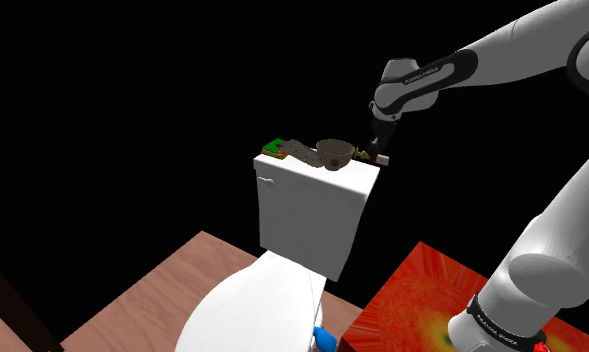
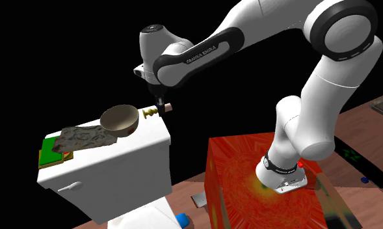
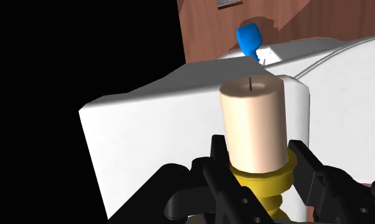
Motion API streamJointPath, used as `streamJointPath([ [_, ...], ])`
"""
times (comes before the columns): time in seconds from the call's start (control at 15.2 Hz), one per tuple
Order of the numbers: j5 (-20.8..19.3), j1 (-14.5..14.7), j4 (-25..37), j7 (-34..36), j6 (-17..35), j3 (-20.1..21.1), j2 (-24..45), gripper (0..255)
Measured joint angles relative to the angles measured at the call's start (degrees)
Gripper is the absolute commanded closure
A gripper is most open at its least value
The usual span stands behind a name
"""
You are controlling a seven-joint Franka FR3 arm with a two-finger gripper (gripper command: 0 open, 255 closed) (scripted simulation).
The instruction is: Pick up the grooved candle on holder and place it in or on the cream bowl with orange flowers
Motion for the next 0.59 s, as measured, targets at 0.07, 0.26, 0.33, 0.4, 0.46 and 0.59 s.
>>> streamJointPath([
  [0.07,-0.1,0.0,0.4,0.1,-0.8,0.1,-0.4,255],
  [0.26,-0.2,0.0,2.0,0.1,-3.0,0.1,-1.0,255],
  [0.33,-0.3,0.1,2.3,0.2,-3.7,0.2,-1.4,255],
  [0.4,-0.3,0.0,3.0,0.1,-4.5,0.1,-1.6,255],
  [0.46,-0.4,0.1,3.4,0.3,-5.3,0.3,-1.9,255],
  [0.59,-0.5,0.2,4.5,0.4,-6.8,0.4,-2.3,255],
])
